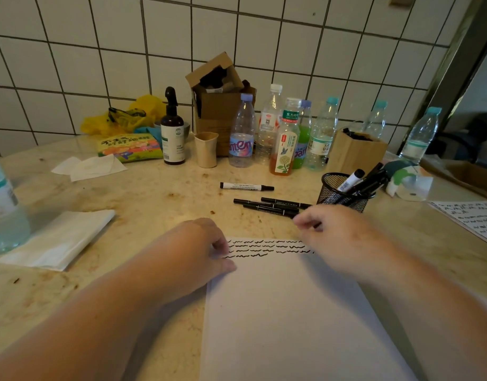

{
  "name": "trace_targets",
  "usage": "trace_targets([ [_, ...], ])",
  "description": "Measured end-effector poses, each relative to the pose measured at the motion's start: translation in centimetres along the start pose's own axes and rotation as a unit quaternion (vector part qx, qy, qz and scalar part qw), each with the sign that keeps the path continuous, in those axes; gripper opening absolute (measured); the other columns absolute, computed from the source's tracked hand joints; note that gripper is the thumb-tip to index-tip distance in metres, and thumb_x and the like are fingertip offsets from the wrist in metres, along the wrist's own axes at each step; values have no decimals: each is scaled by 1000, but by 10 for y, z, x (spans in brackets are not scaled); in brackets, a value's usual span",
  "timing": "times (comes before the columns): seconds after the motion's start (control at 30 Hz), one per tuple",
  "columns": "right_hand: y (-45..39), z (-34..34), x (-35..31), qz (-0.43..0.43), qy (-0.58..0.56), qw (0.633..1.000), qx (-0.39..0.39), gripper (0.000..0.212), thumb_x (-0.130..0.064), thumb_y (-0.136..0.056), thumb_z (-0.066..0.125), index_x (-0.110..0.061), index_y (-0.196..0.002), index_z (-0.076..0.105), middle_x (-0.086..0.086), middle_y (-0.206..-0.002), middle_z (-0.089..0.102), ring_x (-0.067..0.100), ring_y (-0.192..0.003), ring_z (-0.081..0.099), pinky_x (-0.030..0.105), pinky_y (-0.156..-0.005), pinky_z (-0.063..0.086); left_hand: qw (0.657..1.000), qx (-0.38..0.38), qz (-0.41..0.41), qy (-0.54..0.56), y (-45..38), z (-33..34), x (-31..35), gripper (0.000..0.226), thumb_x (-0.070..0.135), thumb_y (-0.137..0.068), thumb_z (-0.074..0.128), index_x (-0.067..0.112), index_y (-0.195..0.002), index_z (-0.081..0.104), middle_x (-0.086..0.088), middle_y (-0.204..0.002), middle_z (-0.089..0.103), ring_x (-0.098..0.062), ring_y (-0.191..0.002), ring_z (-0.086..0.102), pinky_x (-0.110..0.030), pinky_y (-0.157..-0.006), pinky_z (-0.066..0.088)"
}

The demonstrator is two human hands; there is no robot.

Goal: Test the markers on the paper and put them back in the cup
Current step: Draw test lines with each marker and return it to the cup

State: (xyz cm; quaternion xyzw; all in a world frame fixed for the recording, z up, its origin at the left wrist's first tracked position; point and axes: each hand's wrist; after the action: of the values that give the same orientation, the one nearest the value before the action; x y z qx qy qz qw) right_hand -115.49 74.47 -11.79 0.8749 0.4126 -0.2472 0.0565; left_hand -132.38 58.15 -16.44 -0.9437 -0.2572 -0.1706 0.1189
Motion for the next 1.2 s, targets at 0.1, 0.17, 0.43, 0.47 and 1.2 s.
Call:
trace_targets([
  [0.1,-4,0,-15,21,133,987,-91,28,-28,-101,55,-21,-126,64,-4,-125,60,21,-113,58,31,-95,47,1000,-10,14,-5,0,0,1,27,55,-78,70,37,-97,64,21,-99,52,1,-81,46,-15,-65,35],
  [0.17,-17,4,-20,22,180,979,-89,26,-21,-99,53,-16,-123,64,3,-126,58,26,-109,59,36,-95,50,1000,-11,20,-7,0,0,1,30,54,-79,69,38,-105,63,21,-101,50,-1,-89,43,-17,-73,37],
  [0.43,-66,36,-16,19,304,952,-24,44,-1,-87,56,-11,-129,52,10,-121,53,28,-112,56,36,-92,48,999,-4,45,-26,1,0,-2,41,56,-82,64,39,-118,58,19,-111,50,-3,-103,35,-22,-89,36],
  [0.47,-68,38,-15,18,312,950,-21,45,0,-87,56,-11,-130,50,11,-122,53,29,-114,55,36,-93,48,998,-2,48,-30,1,1,-2,41,57,-82,63,39,-119,58,19,-112,50,-4,-103,35,-21,-88,35],
  [1.2,4,20,-2,-22,-351,936,-26,9,-17,-90,71,-22,-86,77,1,-64,64,16,-62,60,33,-63,51,999,-4,16,40,8,-6,11,36,60,-79,66,42,-110,62,28,-96,52,8,-88,48,-10,-68,36],
])
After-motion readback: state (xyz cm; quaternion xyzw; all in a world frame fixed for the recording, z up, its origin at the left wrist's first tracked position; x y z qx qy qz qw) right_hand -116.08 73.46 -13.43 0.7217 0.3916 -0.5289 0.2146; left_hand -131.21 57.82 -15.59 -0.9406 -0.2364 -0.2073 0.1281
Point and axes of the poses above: each hand's wrist, its own y-axis away from the middle knuckle, its own z-axis out of the palm, x = y × z
